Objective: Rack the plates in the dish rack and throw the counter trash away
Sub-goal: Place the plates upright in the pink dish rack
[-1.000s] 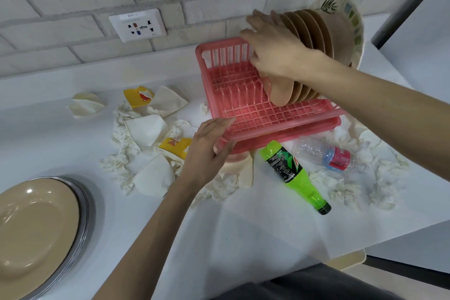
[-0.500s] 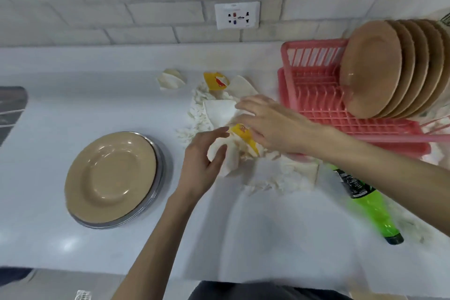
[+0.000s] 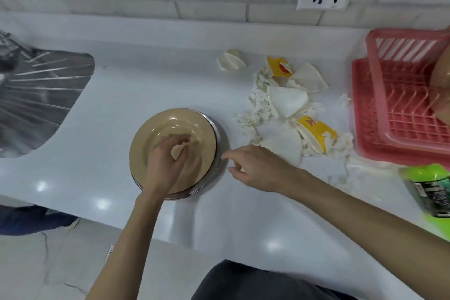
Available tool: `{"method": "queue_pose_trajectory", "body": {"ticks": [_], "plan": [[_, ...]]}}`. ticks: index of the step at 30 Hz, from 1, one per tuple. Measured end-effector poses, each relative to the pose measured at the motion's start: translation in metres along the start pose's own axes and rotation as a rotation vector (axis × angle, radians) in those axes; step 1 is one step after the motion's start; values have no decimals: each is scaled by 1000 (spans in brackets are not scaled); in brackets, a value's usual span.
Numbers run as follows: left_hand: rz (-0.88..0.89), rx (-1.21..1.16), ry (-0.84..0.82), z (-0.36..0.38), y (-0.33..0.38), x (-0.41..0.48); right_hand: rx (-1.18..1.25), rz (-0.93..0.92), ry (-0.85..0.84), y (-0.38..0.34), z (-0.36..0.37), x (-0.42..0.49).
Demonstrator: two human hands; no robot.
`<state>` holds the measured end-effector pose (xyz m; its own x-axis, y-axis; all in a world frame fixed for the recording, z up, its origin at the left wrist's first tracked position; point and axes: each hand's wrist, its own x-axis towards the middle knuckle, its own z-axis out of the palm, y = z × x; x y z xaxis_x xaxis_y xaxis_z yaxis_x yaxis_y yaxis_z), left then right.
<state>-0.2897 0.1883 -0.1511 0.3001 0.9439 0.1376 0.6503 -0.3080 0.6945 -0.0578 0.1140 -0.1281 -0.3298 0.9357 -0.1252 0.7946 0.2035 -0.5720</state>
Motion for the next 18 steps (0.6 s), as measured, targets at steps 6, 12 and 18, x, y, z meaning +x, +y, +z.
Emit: {"method": "queue_pose_trajectory", "body": {"ticks": [6, 12, 18], "plan": [[-99, 188, -12, -23, -50, 25, 96, 116, -1, -10, 38, 10], [-198, 292, 8, -35, -80, 49, 186, 168, 14, -14, 49, 5], [-399, 85, 6, -40, -90, 57, 237, 207, 57, -11, 53, 8]]}}
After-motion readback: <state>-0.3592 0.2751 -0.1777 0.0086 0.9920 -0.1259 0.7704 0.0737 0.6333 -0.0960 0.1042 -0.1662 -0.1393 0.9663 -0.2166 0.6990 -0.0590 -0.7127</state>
